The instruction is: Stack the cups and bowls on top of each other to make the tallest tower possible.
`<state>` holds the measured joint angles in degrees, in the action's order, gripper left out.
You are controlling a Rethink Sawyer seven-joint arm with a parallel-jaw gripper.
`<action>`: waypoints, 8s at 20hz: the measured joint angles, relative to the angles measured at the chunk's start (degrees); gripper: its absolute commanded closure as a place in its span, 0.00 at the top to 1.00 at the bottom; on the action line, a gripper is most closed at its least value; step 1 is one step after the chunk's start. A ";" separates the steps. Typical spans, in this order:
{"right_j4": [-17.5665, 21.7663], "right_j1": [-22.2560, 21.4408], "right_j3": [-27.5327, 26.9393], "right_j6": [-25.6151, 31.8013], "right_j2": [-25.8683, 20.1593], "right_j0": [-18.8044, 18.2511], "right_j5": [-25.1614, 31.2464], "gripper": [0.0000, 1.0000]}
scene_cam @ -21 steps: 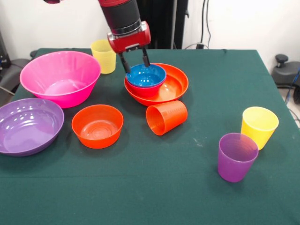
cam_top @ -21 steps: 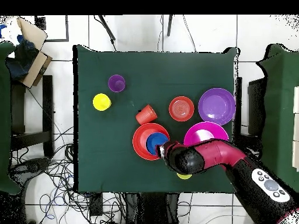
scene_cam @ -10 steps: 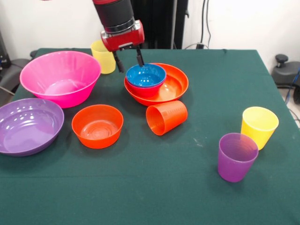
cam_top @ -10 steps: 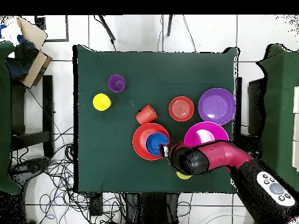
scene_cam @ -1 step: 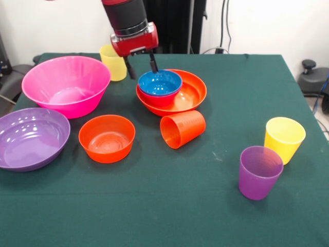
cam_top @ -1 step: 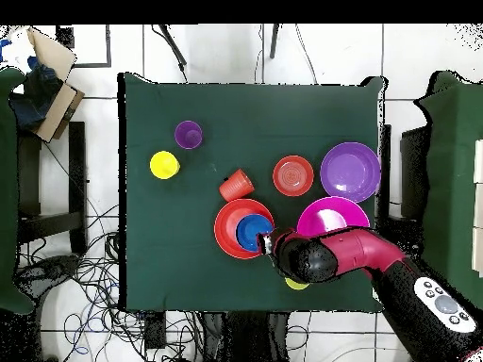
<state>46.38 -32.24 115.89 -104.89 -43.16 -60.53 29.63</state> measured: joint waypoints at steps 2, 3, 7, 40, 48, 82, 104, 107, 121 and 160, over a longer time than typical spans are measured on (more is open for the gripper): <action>0.03 0.32 -0.01 0.00 0.00 0.00 0.00 1.00; 0.04 0.69 -0.02 0.00 -0.01 -0.01 0.00 1.00; 0.08 2.37 -0.20 0.00 -0.01 -0.12 0.00 1.00; -0.59 1.25 -1.53 0.00 -1.98 -3.60 2.66 1.00; -0.85 -1.09 -1.55 0.00 -3.21 -3.60 3.36 1.00; 3.40 13.90 -12.26 0.00 -3.26 -4.93 3.39 1.00; 4.05 13.36 -10.35 0.00 -3.10 -5.13 3.38 1.00; 4.70 12.98 -9.57 0.00 -3.01 -5.13 3.38 1.00; 10.37 12.80 -5.62 0.00 -0.69 -4.52 3.12 1.00; 10.40 11.43 -4.58 -0.01 -0.14 -3.84 0.27 0.00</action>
<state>56.78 -20.81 111.31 -104.91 -43.30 -64.36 29.90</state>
